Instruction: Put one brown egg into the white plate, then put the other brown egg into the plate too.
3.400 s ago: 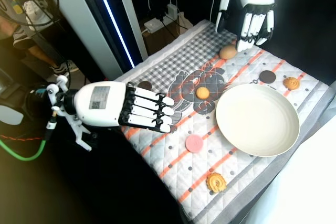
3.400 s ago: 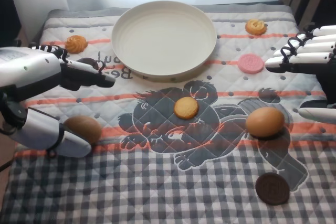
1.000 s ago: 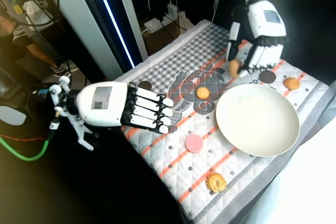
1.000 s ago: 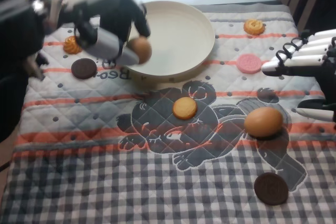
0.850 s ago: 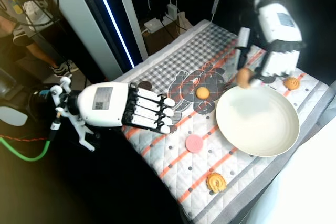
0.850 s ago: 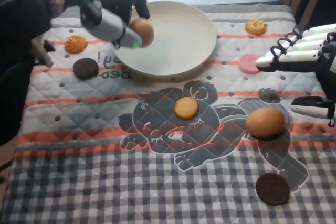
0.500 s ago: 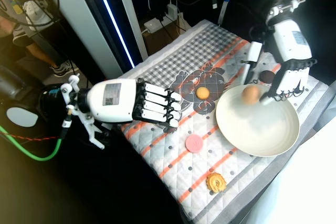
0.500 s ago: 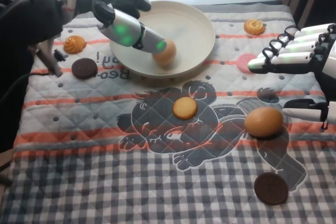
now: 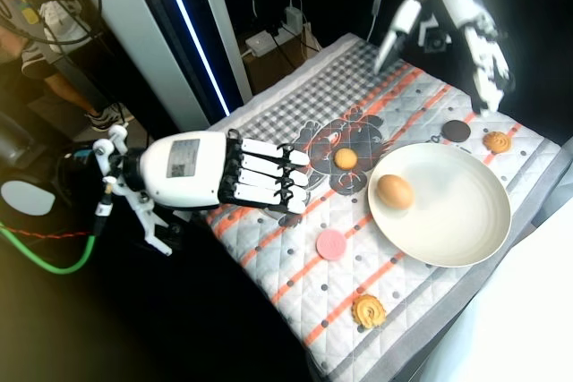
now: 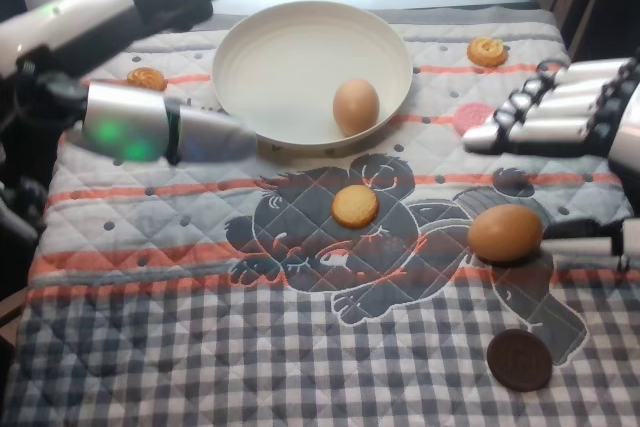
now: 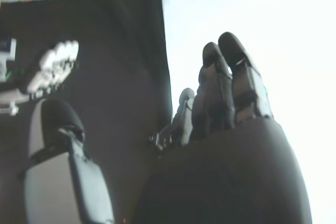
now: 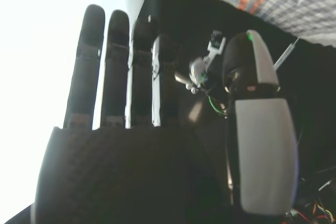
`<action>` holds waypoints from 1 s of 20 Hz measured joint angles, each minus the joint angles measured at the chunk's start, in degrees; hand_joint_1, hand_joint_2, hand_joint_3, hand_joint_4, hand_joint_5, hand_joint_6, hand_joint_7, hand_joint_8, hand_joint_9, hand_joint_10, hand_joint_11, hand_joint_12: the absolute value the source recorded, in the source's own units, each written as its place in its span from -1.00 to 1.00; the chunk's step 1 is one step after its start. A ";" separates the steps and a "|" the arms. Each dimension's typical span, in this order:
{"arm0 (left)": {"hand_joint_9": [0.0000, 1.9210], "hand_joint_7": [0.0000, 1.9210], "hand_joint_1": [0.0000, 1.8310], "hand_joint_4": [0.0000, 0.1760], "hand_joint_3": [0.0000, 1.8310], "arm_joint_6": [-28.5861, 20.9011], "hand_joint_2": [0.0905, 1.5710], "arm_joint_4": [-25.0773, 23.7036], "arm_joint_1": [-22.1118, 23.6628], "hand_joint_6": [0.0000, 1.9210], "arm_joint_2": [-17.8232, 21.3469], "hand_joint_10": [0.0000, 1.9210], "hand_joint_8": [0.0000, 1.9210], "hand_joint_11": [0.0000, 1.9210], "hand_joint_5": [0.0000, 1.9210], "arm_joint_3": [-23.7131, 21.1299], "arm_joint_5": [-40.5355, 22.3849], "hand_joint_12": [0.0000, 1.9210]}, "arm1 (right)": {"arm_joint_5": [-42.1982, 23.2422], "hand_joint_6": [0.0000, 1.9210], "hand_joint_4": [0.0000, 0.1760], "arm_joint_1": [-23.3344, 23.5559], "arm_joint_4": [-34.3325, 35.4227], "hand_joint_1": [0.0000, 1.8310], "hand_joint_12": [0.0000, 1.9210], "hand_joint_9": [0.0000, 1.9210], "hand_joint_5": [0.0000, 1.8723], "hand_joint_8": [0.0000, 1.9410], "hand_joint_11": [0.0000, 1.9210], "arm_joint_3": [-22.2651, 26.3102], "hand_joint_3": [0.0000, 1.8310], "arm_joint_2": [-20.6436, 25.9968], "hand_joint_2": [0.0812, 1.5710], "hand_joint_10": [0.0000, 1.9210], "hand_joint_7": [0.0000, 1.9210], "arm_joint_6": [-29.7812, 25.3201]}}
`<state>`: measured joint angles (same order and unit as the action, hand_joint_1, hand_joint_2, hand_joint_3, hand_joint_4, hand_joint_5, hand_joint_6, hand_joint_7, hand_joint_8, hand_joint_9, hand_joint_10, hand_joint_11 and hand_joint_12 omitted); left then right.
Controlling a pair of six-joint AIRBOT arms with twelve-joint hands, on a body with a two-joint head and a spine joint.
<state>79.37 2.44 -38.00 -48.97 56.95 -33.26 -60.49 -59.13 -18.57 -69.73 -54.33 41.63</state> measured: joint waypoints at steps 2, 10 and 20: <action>-0.77 -0.87 -0.30 1.00 -1.00 -0.04 0.00 -2.40 -1.53 -1.00 1.75 -0.99 -1.00 -1.00 -0.94 -2.91 -2.62 -0.48 | 2.36 -1.00 -0.83 0.90 -2.73 -0.05 -0.40 -0.30 -0.48 -1.00 -0.57 -0.68 -1.00 -1.60 0.20 -0.99 -0.34 -0.02; -0.73 -0.79 -0.30 1.00 -1.00 -0.15 0.04 -1.62 -2.40 -1.00 2.47 -0.99 -0.99 -1.00 -0.88 -3.56 -5.66 -0.33 | 5.86 -1.00 -1.00 1.29 -3.63 0.21 0.38 0.05 -0.05 -0.96 -0.12 -2.03 -1.00 -3.69 0.27 -0.33 0.10 -0.11; -0.72 -0.76 -0.32 1.00 -1.00 -0.15 0.04 0.04 -3.26 -1.00 3.08 -1.00 -1.00 -1.00 -0.85 -3.91 -6.38 -0.30 | 6.78 -0.19 -1.00 5.51 -4.57 0.36 0.61 0.04 0.04 0.28 0.07 -3.91 -1.00 -5.49 0.41 0.34 0.01 -0.26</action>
<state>79.22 2.48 -41.25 -45.89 53.04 -39.64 -53.71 -53.63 -23.14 -73.65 -59.81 41.36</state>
